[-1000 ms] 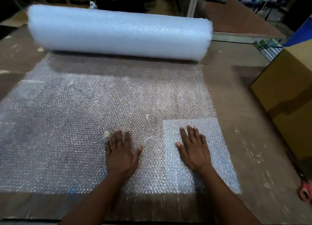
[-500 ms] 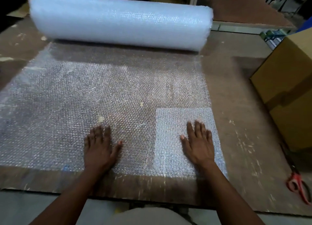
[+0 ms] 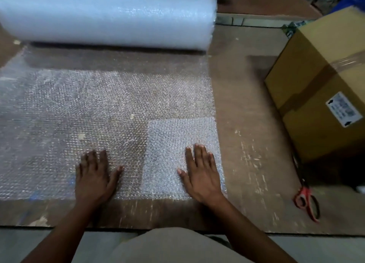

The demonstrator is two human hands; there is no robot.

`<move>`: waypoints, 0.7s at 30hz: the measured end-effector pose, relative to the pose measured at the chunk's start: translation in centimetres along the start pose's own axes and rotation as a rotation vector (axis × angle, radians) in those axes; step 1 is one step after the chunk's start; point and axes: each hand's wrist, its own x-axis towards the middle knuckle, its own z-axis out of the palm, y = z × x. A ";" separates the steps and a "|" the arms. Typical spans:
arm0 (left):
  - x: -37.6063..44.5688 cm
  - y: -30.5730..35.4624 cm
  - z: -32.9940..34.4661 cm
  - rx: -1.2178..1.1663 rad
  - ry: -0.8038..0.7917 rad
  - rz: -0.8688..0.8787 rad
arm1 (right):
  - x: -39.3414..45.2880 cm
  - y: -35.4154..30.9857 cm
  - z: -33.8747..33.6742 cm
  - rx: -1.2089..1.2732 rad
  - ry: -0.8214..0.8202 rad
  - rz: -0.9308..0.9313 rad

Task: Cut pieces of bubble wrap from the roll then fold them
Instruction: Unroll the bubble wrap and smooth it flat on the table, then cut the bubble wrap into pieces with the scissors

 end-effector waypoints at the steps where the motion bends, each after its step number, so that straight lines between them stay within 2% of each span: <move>1: -0.1 0.0 0.0 0.005 0.006 -0.006 | -0.5 0.3 0.4 -0.007 -0.004 -0.011; 7: -0.2 3.0 -1.3 -0.035 0.062 0.009 | -0.5 0.6 0.0 0.017 -0.013 -0.030; 9: 0.0 6.4 -1.5 -0.061 0.074 0.098 | -0.5 0.8 -0.2 0.019 -0.002 -0.013; 11: 0.1 10.5 -0.9 -0.054 0.090 0.268 | -0.8 1.4 -0.2 0.021 0.006 0.002; 15: -0.4 16.7 1.5 -0.034 0.023 0.522 | -1.0 1.9 0.7 0.010 0.021 -0.003; 18: -1.4 18.0 3.2 -0.013 -0.027 0.579 | -1.1 2.2 0.0 0.098 0.033 -0.030; 21: -1.6 18.3 3.4 0.017 0.030 0.621 | -2.8 3.9 -2.0 0.214 0.159 0.012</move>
